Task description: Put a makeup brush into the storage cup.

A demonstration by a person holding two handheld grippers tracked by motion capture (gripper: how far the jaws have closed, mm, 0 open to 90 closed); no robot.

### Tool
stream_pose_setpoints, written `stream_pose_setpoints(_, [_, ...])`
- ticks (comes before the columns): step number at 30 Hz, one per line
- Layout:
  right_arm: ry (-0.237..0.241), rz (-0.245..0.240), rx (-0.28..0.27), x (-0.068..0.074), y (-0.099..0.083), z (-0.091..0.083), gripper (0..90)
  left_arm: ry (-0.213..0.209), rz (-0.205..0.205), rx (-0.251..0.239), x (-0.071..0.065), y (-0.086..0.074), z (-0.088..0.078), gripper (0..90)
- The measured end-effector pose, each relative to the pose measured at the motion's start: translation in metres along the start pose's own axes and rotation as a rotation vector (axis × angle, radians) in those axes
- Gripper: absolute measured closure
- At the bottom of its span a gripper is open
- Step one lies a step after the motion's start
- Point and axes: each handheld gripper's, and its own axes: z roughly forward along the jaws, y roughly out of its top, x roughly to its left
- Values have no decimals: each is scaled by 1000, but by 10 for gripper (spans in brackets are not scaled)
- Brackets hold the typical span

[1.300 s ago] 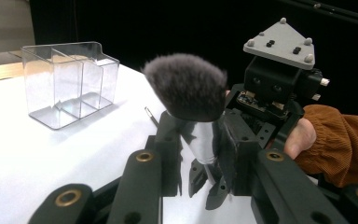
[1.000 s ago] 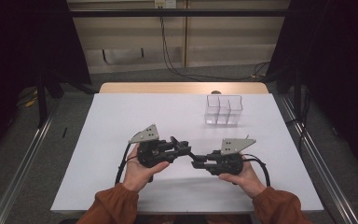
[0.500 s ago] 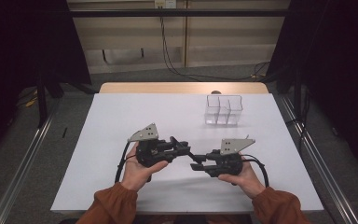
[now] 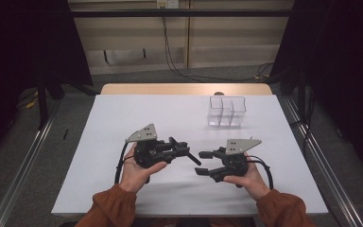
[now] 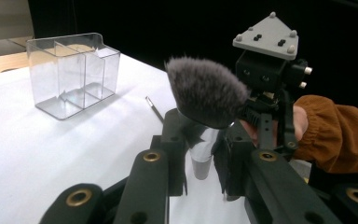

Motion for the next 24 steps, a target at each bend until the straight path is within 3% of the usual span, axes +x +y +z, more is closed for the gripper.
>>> stream_pose_setpoints(10, [-5,17,4,0,1,-3,185,23,-6,23,5,3,-8,756])
stream_pose_setpoints(15, [-17,25,-6,-1,1,-4,98,47,19,48,5,8,-14,756])
stream_pose_setpoints(18, [-30,4,-10,0,2,-6,19,70,34,75,6,9,-14,756])
stream_pose_setpoints(24, [-32,-13,-15,1,2,-6,18,83,35,113,6,13,-16,757])
